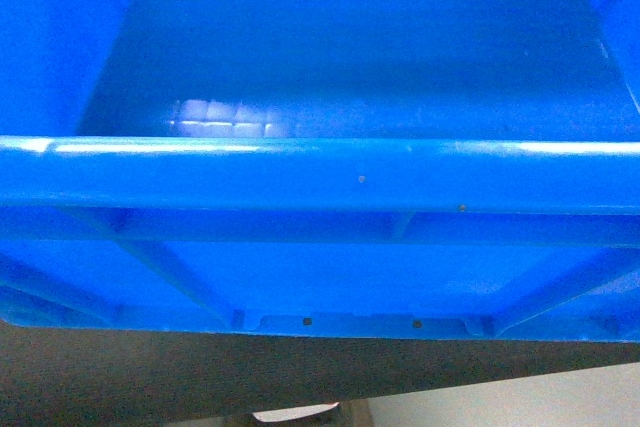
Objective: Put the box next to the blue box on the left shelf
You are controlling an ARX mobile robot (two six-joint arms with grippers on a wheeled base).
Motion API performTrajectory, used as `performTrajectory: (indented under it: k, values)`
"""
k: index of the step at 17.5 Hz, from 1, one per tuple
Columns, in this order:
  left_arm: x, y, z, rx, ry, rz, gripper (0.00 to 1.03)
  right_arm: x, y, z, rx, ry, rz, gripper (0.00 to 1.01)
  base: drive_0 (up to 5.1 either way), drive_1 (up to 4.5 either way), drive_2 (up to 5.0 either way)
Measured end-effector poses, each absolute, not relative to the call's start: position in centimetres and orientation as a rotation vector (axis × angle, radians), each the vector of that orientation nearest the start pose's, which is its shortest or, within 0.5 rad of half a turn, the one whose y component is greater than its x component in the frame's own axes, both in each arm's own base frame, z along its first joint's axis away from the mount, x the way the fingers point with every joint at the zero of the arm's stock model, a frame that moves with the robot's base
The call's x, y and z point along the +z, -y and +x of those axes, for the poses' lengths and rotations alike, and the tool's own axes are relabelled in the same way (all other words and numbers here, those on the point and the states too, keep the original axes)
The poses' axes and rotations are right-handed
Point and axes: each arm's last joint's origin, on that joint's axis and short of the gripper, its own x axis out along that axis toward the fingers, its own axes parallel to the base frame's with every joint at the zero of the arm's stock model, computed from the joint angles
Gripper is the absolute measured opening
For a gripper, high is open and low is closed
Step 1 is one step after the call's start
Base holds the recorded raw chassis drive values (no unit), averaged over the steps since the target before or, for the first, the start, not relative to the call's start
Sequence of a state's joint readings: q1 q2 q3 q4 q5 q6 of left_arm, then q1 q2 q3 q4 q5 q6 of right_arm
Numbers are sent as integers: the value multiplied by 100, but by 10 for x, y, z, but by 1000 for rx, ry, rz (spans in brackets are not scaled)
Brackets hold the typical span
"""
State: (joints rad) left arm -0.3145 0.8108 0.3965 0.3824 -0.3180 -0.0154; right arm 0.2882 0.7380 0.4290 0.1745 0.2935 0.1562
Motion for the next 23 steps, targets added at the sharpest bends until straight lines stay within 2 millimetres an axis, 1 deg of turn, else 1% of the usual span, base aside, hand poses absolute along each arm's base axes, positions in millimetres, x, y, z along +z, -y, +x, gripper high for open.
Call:
performTrajectory:
  k: [23]
  values:
    - [248,48,176,4,-30,-5,8,251,-41,166,-17,-127,117,10,-154,-154,-154]
